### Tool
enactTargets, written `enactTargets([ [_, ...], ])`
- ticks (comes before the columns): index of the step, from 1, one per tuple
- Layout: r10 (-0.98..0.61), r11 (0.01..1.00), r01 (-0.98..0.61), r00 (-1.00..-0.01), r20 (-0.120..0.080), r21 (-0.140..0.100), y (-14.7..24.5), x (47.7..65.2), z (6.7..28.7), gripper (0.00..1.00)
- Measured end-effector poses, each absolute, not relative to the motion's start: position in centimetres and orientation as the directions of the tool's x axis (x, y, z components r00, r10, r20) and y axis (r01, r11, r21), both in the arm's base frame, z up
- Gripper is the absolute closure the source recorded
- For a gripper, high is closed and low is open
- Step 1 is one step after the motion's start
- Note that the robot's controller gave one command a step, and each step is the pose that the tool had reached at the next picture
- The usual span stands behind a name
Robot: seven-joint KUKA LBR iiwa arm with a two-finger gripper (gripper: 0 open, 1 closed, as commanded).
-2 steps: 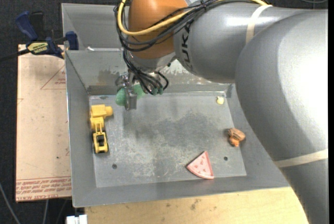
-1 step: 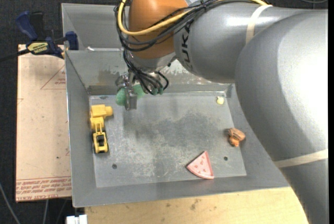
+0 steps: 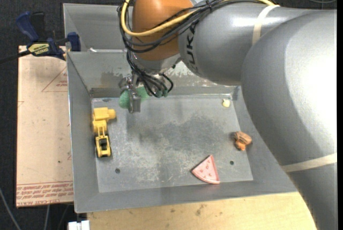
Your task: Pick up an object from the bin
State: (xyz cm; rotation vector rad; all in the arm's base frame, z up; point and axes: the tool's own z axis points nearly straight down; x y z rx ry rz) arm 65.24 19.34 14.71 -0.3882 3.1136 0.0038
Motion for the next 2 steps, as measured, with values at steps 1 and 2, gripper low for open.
enactTargets([
  [1, -0.245, 0.969, -0.245, -0.969, -0.004, 0.002, 19.32, 65.24, 14.71, 1.00],
  [2, -0.245, 0.970, -0.245, -0.970, -0.004, 0.002, 19.32, 65.24, 14.70, 1.00],
])
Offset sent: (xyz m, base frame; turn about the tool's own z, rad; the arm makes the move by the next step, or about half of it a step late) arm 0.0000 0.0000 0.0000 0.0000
